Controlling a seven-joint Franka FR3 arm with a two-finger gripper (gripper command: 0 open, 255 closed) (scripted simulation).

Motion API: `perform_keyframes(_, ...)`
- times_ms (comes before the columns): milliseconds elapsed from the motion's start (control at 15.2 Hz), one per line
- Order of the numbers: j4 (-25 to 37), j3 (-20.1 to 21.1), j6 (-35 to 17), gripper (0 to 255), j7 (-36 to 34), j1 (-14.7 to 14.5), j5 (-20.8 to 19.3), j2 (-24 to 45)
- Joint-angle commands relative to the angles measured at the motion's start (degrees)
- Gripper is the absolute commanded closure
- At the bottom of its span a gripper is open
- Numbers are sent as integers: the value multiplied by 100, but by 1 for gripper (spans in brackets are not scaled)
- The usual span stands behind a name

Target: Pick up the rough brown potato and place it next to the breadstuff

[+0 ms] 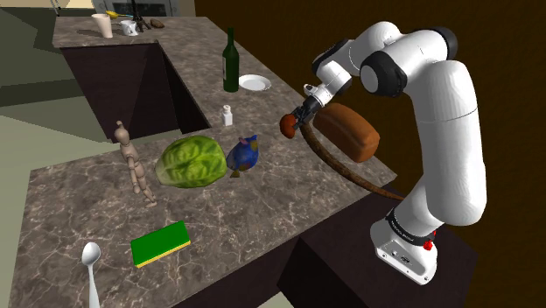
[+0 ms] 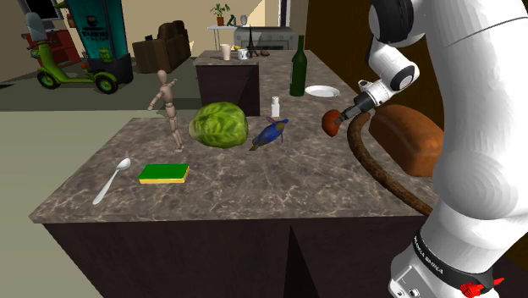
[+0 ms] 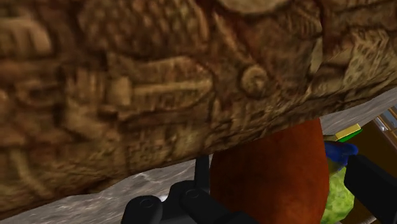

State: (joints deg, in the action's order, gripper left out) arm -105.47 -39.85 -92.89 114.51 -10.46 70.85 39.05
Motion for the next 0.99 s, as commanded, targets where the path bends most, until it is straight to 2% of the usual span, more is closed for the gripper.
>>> perform_keyframes(0, -3, 1, -2, 0, -2, -2, -2, 4)
perform_keyframes(132, -13, -1, -1, 0, 18, 7, -4, 9)
perform_keyframes(396, 282, -207, 439, 0, -77, 307, -311, -86)
perform_keyframes(924, 282, -204, 437, 0, -78, 309, -312, -88)
